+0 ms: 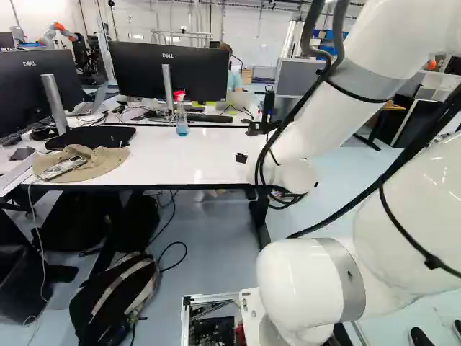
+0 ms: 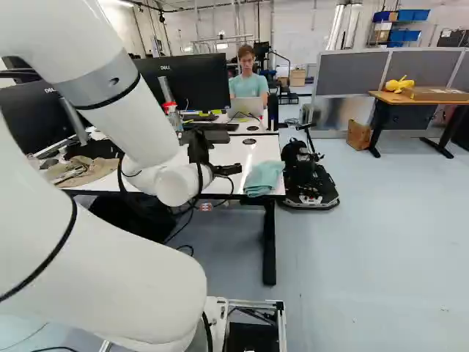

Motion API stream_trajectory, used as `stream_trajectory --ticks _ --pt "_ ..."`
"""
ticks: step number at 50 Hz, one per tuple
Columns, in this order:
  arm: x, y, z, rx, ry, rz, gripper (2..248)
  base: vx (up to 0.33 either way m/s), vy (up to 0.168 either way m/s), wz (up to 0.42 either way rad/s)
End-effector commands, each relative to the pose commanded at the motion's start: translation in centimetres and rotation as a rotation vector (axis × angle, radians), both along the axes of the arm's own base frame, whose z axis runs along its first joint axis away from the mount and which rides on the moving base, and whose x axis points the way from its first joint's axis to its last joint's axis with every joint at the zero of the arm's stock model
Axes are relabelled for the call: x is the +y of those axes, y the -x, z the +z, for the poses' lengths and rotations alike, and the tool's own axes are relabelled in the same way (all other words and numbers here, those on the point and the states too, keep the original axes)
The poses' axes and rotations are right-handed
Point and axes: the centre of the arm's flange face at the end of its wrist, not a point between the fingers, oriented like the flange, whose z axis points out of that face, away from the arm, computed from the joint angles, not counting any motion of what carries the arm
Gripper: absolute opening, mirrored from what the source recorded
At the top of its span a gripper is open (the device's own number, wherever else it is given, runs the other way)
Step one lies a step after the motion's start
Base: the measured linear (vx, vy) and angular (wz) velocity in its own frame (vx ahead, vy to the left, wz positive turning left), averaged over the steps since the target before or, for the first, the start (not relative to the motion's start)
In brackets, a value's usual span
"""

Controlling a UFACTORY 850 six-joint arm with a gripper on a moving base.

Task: Clean the table with the green towel

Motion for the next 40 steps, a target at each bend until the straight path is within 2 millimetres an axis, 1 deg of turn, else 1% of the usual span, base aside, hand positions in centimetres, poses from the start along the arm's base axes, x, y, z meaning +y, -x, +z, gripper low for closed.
stream_trajectory --ticks 20,40 --pt "0.8 1.8 -0.8 -0.055 0.002 0.027 247 0.000 0.000 0.000" --pt "1.2 2.7 -1.2 -0.081 0.002 0.040 247 0.000 0.000 0.000"
